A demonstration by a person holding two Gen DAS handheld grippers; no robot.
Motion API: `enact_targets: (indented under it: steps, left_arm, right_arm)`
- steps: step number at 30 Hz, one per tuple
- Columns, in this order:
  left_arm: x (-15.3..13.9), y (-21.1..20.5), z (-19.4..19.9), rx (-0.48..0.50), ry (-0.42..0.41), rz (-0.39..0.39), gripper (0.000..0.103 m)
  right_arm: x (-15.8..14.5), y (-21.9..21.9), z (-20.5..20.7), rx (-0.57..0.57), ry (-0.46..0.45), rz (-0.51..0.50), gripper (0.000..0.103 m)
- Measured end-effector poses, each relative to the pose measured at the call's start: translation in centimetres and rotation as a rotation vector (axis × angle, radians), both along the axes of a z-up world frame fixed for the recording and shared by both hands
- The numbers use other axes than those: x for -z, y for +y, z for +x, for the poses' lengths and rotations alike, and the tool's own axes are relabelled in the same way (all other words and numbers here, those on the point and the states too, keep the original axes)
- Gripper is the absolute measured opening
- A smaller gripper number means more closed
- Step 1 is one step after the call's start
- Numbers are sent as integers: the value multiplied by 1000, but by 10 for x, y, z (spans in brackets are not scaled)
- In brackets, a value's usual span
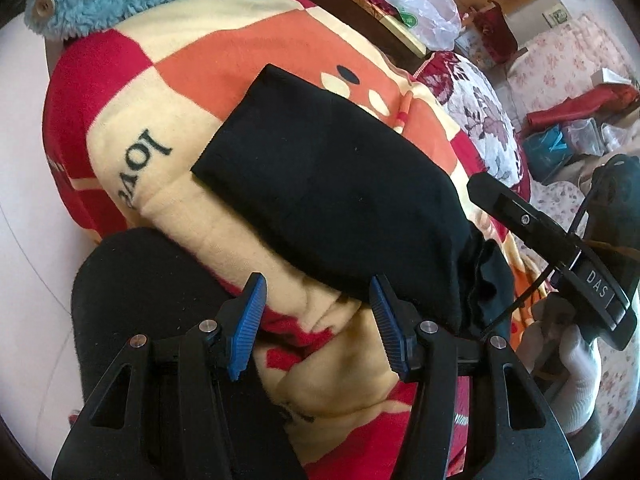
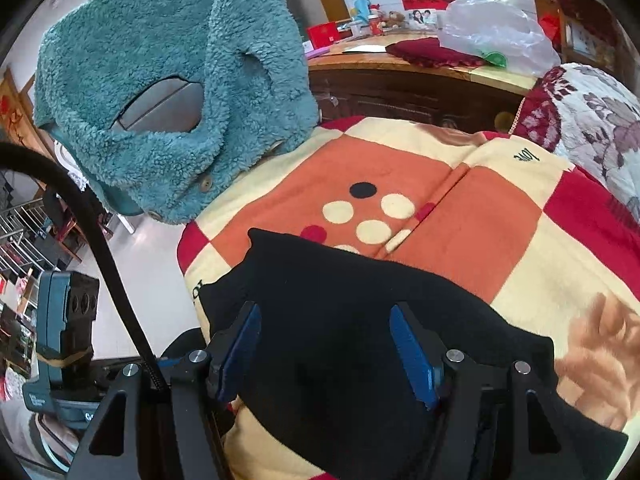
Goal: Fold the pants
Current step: 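Close the left gripper on the black pants edge while the right gripper grasps it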
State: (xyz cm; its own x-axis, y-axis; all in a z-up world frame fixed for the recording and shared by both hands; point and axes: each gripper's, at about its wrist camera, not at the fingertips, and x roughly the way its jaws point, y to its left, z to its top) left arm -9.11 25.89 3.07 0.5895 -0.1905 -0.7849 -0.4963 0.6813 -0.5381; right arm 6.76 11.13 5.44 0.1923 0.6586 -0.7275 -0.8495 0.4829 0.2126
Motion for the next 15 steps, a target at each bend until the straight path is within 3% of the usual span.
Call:
enact_targets:
  steps: [7, 15]
  left_arm:
    - [-1, 1, 2, -15, -11, -7, 53]
    - [-1, 5, 3, -35, -26, -34, 53]
  right_arm:
    - [-2, 19, 6, -54, -26, -22, 65]
    - [6, 66, 20, -222, -64, -118, 65]
